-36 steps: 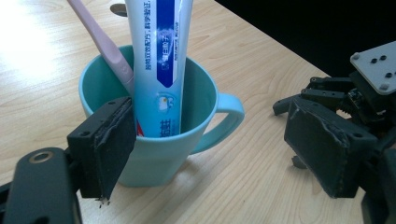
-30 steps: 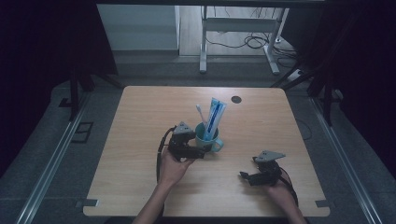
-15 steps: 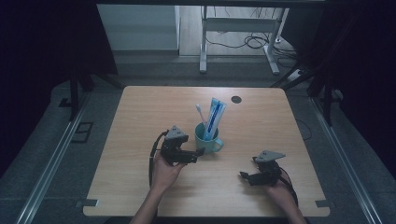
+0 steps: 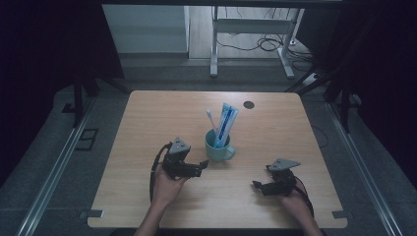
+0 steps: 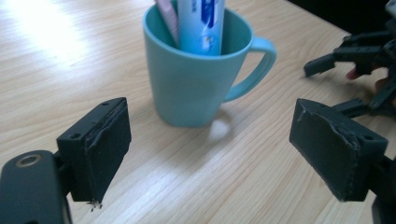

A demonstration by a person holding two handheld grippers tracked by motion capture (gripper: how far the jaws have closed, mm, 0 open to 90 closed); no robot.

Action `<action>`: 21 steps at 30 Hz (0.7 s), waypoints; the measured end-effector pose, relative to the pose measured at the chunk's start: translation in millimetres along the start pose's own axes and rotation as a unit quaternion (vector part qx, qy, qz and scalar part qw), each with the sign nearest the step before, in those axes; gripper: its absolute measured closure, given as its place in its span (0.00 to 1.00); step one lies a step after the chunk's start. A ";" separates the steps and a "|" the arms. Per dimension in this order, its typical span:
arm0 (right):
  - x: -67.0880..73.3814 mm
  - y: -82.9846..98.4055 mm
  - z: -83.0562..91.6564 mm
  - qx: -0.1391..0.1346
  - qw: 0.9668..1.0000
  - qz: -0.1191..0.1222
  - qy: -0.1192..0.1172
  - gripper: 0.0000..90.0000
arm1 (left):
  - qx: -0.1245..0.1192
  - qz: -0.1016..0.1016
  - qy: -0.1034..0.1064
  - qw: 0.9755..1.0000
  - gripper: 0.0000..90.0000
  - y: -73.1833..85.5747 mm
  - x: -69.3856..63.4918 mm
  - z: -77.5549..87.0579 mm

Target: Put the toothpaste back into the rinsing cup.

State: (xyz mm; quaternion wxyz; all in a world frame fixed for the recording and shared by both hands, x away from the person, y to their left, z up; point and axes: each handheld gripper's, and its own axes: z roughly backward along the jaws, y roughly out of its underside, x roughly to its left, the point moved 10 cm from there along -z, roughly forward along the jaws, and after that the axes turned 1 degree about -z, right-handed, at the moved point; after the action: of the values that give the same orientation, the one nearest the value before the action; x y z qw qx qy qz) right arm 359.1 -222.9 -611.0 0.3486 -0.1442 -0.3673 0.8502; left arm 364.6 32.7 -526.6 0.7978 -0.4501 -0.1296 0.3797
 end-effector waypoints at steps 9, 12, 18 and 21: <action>0.0 0.0 0.0 0.000 1.000 0.000 0.000 0.16 | 0.016 0.003 -0.021 1.000 0.14 17.3 8.6 5.7; 0.0 0.0 0.0 0.000 1.000 0.000 0.000 0.16 | 0.023 0.004 -0.025 0.999 0.13 24.8 10.3 6.8; 0.0 0.0 0.0 0.000 1.000 0.000 0.000 0.16 | 0.043 0.005 -0.031 0.999 0.09 42.6 12.6 6.8; 0.1 0.1 0.0 0.000 1.000 0.000 0.000 0.16 | 0.054 0.004 -0.038 0.998 0.07 52.2 13.6 7.2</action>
State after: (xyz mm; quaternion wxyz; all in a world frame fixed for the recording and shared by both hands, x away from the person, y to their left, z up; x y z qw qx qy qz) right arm 359.0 -222.8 -611.1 0.3487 -0.1442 -0.3671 0.8502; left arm 344.3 62.9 -567.0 0.8140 -0.3924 -0.1373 0.4057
